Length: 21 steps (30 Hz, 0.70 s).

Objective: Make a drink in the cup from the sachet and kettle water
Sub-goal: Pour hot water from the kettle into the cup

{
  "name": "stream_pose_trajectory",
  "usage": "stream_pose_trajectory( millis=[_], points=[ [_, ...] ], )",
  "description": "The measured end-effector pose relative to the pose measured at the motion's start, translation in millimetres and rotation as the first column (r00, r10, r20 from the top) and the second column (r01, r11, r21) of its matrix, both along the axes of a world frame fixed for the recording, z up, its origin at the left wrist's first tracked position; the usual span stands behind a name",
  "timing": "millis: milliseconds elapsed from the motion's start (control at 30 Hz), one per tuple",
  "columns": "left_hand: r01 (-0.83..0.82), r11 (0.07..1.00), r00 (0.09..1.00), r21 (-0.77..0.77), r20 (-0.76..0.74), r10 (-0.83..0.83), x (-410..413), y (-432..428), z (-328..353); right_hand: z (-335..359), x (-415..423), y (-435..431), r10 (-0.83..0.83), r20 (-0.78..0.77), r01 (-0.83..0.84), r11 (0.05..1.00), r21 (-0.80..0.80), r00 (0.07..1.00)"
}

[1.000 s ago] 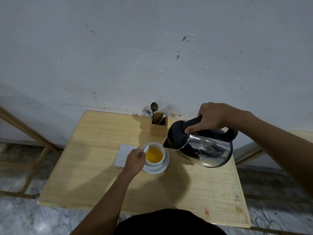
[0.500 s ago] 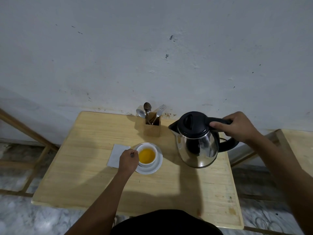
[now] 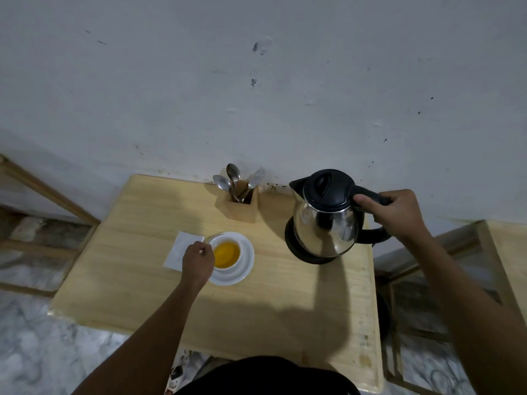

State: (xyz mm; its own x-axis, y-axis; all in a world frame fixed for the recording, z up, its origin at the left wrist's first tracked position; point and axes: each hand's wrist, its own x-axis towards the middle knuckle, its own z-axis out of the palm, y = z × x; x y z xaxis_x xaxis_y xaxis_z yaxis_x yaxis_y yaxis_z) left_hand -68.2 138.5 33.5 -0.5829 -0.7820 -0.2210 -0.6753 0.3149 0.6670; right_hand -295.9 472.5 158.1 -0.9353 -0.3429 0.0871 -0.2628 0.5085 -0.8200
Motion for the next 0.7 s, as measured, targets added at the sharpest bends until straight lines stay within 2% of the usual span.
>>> stream_pose_trajectory(
  millis=[100,267,467,700],
  points=[
    [-0.026,0.999,0.998,0.047,0.058,0.024,-1,-2,3,-10,-10,0,0.042,0.024,-0.042,0.999,-0.008,0.999],
    [-0.003,1.0,0.999,-0.006,0.034,0.003,-1,6,8,-22,-18,-2,0.048,0.045,-0.045,0.997,-0.058,0.998],
    [-0.031,0.999,0.999,0.038,0.03,0.03,0,7,9,-34,-29,1,0.151,0.06,-0.149,0.988,-0.03,0.987],
    [-0.029,0.998,0.999,0.061,0.027,0.027,2,8,8,-27,-33,-3,0.181,0.043,-0.18,0.983,-0.029,0.982]
  ],
)
